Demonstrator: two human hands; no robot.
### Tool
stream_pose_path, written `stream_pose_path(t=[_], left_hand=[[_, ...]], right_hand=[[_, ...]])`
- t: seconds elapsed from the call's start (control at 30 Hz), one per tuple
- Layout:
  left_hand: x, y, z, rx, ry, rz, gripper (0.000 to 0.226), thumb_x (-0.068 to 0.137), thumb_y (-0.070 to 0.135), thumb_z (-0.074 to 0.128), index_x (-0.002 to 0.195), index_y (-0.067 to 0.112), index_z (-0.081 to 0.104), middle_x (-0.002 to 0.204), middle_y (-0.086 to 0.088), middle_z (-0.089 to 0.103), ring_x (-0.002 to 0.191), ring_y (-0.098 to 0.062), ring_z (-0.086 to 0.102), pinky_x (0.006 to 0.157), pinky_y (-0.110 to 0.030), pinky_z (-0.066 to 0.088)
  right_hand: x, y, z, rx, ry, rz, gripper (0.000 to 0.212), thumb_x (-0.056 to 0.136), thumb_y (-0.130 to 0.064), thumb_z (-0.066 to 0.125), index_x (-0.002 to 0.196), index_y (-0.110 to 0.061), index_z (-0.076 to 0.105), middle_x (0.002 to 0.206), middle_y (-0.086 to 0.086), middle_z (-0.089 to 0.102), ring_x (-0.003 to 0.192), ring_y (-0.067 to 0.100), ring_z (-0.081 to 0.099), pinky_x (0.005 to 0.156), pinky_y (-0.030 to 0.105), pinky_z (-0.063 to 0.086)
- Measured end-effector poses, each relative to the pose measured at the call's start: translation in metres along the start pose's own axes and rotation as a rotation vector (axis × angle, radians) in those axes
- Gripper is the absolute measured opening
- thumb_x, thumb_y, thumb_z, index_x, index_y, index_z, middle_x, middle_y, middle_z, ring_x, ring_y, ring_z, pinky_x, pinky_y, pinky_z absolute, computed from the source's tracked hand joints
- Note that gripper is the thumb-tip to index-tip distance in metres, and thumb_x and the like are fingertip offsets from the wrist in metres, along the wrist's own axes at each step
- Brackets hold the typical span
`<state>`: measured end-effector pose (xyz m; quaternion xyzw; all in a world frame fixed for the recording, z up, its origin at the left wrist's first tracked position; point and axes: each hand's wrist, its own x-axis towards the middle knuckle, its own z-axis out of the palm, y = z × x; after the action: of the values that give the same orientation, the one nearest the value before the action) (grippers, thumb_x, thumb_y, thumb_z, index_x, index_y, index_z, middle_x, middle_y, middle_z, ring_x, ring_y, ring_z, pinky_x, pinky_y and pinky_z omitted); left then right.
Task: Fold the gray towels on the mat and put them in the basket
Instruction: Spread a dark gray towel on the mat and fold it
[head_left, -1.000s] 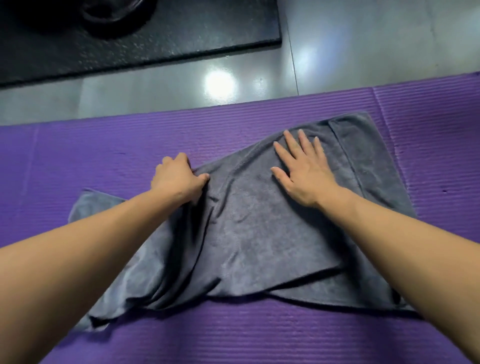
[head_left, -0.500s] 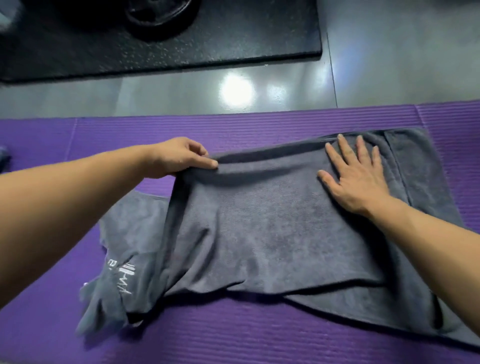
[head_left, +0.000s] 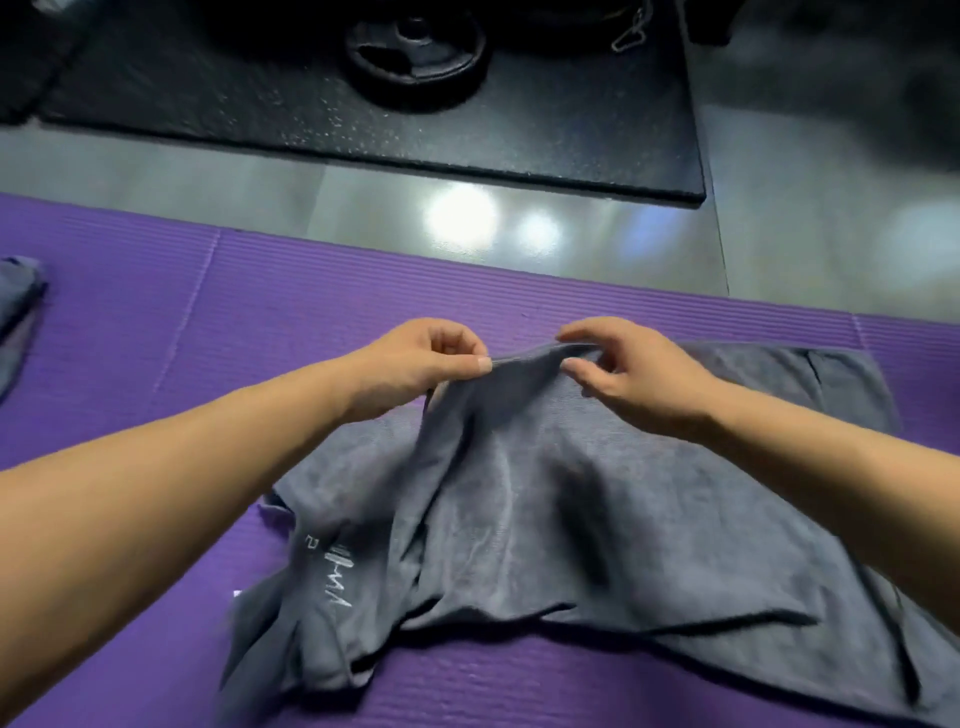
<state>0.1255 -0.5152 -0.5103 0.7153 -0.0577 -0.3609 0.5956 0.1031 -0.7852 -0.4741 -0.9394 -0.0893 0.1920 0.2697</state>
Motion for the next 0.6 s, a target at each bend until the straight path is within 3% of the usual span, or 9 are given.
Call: stream_pose_path(t=[0.13,0.2,0.27,0.33,0.43,0.53,0.6], left_hand=[[-0.012,-0.003,-0.011,-0.059,-0.004,0.068,0.029,0.075,0.041,0.079,0.092,0.018,0.075,0.091,-0.018,0.068,0.085,-0.029,0.059,0.072,-0.052,0.046],[-0.019,-0.008,-0.022,-0.044,-0.005,0.064,0.022,0.079,0.032,0.081,0.093,0.015,0.074,0.09,-0.01,0.07,0.084,-0.023,0.061,0.072,-0.041,0.047],[-0.025,-0.014,-0.038,-0.019,-0.011,0.032,0.011,0.086,0.022,0.08,0.09,0.014,0.073,0.085,-0.002,0.071,0.079,-0.012,0.063,0.075,-0.03,0.048],[-0.032,-0.022,-0.055,0.038,-0.019,-0.012,0.018,0.087,0.028,0.08,0.087,0.011,0.073,0.081,-0.001,0.07,0.074,-0.01,0.061,0.073,-0.027,0.047],[-0.04,-0.03,-0.081,0.128,0.022,-0.038,0.034,0.081,0.04,0.082,0.085,0.008,0.07,0.076,-0.002,0.065,0.07,-0.013,0.056,0.066,-0.028,0.042],[-0.048,-0.033,-0.111,0.306,0.095,-0.043,0.031,0.082,0.04,0.083,0.079,0.013,0.068,0.07,0.002,0.065,0.064,-0.009,0.056,0.063,-0.028,0.043],[-0.054,-0.035,-0.126,0.38,0.123,-0.045,0.033,0.082,0.041,0.084,0.082,0.011,0.069,0.072,0.002,0.067,0.065,-0.009,0.058,0.066,-0.029,0.046]], right_hand=[[0.031,-0.077,0.023,0.353,-0.153,0.047,0.029,0.098,-0.036,0.064,0.122,-0.019,0.065,0.094,-0.01,0.071,0.062,0.017,0.069,0.06,0.034,0.057],[0.04,-0.086,0.028,0.329,-0.179,0.044,0.021,0.096,-0.033,0.067,0.101,-0.013,0.072,0.073,0.0,0.072,0.059,0.012,0.064,0.054,0.025,0.052],[0.047,-0.084,0.032,0.237,-0.147,0.008,0.018,0.093,-0.029,0.071,0.087,-0.013,0.073,0.072,0.007,0.072,0.06,0.01,0.062,0.058,0.026,0.051],[0.054,-0.074,0.036,0.134,-0.065,0.014,0.018,0.091,-0.029,0.074,0.08,-0.015,0.071,0.072,0.003,0.071,0.063,0.012,0.061,0.065,0.032,0.05],[0.065,-0.055,0.046,0.145,0.074,0.151,0.02,0.092,-0.03,0.072,0.083,-0.013,0.071,0.075,0.005,0.073,0.076,0.026,0.069,0.073,0.037,0.053],[0.072,-0.047,0.053,0.021,0.151,0.283,0.019,0.094,-0.033,0.068,0.085,-0.016,0.068,0.081,0.001,0.071,0.087,0.027,0.068,0.071,0.032,0.046],[0.072,-0.054,0.058,-0.047,0.175,0.33,0.013,0.095,-0.033,0.065,0.096,-0.021,0.069,0.096,0.0,0.072,0.101,0.026,0.066,0.079,0.03,0.044]])
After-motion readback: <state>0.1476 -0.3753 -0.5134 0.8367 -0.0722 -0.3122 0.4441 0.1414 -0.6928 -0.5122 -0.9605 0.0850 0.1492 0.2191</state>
